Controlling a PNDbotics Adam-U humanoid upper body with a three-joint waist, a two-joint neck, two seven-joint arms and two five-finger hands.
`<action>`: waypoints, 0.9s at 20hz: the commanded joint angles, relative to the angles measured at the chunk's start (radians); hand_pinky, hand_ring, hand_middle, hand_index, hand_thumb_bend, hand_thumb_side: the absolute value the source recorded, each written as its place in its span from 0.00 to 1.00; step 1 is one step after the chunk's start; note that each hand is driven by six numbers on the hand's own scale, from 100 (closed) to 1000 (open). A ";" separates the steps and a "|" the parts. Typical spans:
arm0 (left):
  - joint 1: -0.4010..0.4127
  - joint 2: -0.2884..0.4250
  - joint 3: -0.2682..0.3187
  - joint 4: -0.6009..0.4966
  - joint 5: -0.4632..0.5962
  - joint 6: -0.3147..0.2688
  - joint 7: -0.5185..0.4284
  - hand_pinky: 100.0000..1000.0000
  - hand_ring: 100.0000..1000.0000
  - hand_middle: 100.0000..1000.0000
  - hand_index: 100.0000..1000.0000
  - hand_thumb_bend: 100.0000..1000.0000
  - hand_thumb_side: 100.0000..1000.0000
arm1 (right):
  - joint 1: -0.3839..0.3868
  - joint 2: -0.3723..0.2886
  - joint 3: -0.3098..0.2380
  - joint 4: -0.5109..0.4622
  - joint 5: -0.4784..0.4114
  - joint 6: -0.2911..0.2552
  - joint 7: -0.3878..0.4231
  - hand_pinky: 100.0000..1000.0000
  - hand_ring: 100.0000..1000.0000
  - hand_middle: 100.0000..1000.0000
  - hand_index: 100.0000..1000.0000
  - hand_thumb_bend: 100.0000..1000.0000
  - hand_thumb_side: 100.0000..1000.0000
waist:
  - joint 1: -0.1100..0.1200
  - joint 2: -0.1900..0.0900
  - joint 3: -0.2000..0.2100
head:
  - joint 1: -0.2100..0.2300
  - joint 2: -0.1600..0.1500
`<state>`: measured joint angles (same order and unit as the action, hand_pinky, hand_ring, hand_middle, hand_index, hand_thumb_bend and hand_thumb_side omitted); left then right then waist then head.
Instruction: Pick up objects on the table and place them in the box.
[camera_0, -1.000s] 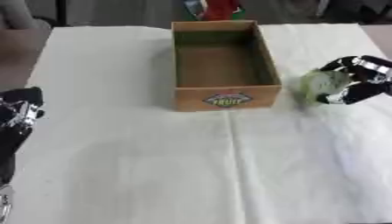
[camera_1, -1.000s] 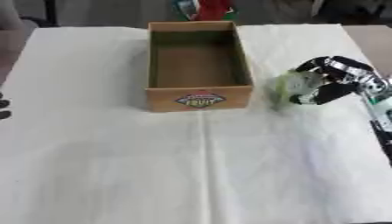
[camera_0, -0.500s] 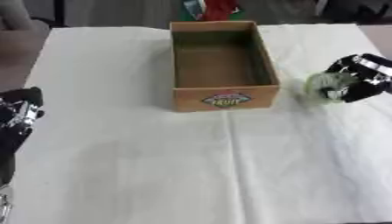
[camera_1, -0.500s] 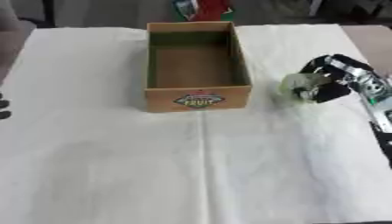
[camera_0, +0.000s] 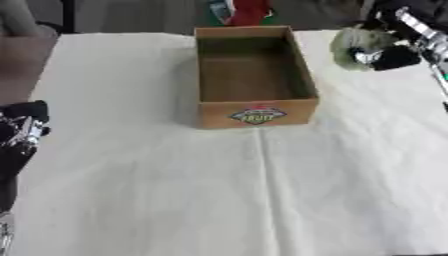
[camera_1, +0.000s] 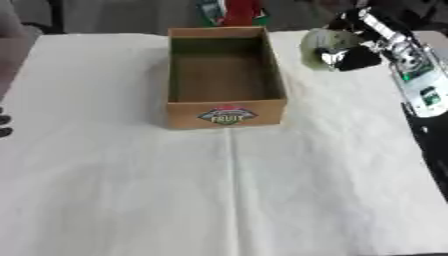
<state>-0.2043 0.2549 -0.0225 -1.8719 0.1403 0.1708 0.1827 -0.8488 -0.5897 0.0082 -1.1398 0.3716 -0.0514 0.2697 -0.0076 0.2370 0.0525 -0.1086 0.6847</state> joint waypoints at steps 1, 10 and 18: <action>-0.011 0.015 -0.003 -0.015 0.007 -0.001 -0.006 0.69 0.67 0.59 0.62 0.31 0.31 | -0.073 0.029 0.009 0.041 0.032 -0.003 -0.028 0.29 0.46 0.48 0.54 0.18 0.00 | 0.002 -0.021 0.007 | -0.006 -0.007; -0.020 0.013 -0.012 -0.015 0.009 0.000 -0.017 0.69 0.66 0.59 0.62 0.31 0.31 | -0.231 0.201 0.069 0.217 0.172 -0.033 -0.011 0.33 0.50 0.51 0.58 0.16 0.00 | 0.003 -0.018 0.039 | -0.022 -0.013; -0.024 0.010 -0.015 -0.016 0.011 0.001 -0.020 0.69 0.66 0.59 0.62 0.31 0.31 | -0.246 0.282 0.090 0.307 0.315 -0.049 0.013 0.55 0.69 0.67 0.74 0.35 0.00 | 0.005 -0.012 0.046 | -0.029 -0.016</action>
<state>-0.2136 0.2548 -0.0369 -1.8719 0.1453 0.1737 0.1650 -1.0678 -0.3010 0.0990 -0.8320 0.6606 -0.0962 0.2813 -0.0045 0.2405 0.0977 -0.1354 0.6764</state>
